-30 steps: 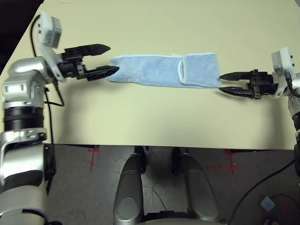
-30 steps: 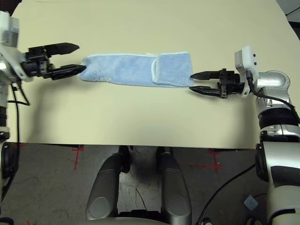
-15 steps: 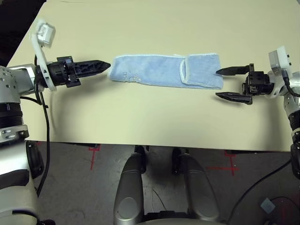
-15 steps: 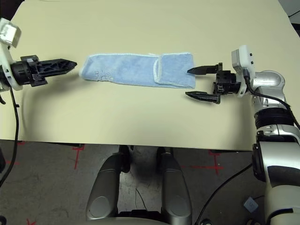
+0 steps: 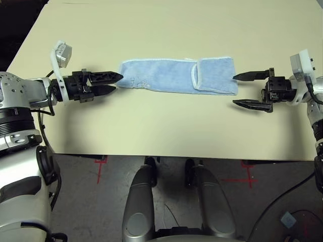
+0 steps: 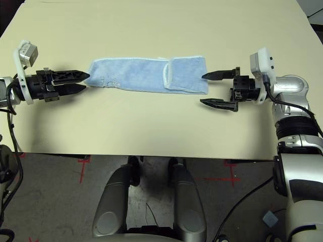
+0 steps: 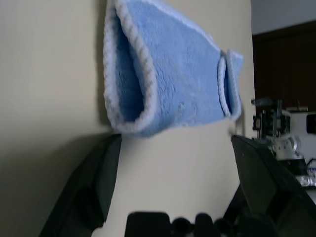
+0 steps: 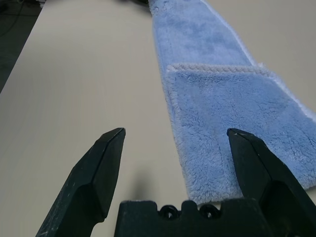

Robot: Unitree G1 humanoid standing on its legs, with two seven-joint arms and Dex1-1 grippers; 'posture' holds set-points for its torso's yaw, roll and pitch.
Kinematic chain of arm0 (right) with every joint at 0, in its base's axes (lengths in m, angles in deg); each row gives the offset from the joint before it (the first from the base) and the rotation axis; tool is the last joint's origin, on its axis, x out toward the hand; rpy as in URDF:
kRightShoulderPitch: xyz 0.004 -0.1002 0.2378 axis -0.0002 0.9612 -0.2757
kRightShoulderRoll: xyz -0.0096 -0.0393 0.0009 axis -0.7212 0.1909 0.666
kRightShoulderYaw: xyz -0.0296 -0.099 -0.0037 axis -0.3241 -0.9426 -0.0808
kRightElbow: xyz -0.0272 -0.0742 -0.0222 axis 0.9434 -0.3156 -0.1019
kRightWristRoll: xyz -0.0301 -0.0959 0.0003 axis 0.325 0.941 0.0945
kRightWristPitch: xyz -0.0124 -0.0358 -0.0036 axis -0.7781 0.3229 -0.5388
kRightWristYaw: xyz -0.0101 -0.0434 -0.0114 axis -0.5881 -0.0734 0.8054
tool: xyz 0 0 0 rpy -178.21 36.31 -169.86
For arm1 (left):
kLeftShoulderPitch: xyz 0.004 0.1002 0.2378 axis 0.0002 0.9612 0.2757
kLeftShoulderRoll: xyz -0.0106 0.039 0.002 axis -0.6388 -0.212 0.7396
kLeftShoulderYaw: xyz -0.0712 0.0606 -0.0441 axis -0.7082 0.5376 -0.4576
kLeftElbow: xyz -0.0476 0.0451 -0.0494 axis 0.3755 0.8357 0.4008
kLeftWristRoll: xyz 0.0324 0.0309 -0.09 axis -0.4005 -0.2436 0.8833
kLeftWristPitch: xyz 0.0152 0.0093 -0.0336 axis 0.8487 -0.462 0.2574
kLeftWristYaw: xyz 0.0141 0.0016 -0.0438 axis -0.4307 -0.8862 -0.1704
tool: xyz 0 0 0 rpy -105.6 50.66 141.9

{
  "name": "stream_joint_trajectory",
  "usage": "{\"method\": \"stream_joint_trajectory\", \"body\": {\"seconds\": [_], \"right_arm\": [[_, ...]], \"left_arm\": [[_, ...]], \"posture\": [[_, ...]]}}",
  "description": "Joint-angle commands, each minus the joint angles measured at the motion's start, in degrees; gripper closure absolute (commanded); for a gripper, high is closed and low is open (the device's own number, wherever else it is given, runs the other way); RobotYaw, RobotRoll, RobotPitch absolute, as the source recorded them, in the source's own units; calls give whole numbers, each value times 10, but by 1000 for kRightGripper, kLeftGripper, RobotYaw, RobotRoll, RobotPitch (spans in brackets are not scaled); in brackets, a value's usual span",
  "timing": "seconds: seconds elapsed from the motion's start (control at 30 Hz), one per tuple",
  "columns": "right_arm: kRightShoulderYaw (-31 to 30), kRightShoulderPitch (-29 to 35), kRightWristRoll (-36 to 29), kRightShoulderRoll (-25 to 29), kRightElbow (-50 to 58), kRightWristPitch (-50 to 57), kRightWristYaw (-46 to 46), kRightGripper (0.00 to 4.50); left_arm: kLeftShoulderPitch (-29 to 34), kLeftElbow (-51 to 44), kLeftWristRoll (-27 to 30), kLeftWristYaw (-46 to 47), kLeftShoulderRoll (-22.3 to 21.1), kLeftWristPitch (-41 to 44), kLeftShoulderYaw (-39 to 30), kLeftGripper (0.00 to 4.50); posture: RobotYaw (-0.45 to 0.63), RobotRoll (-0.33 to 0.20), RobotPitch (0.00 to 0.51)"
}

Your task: Fold the towel and set it aside.

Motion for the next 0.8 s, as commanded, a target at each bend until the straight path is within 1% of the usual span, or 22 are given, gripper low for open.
{"method": "stream_joint_trajectory", "body": {"seconds": [0.03, 0.27, 0.47, 0.57, 0.7, 0.8], "right_arm": [[7, 5, 1, 2, -7, -10, -5, 29], [11, 18, 3, -1, 21, -3, -5, 29], [11, 10, 12, -7, 26, 6, 1, 29], [11, 7, 15, -9, 26, 8, 2, 0], [11, 7, 16, -9, 31, 10, 3, 0], [12, 9, 15, -9, 36, 13, 4, 0]], "left_arm": [[-6, 12, -2, 20, 8, -10, -8, 0], [-6, 19, -8, 41, 25, -55, -6, 0], [-8, 31, -9, 46, 26, -76, 3, 0], [-7, 35, -13, 47, 24, -87, 9, 653], [-5, 40, -15, 45, 19, -98, 16, 2094], [-3, 48, -21, 45, 13, -114, 20, 3313]], "posture": [[-36, 0, 333], [-36, 0, 333], [-45, 0, 331], [-45, 0, 331], [-41, 0, 328], [-40, 0, 327]]}}
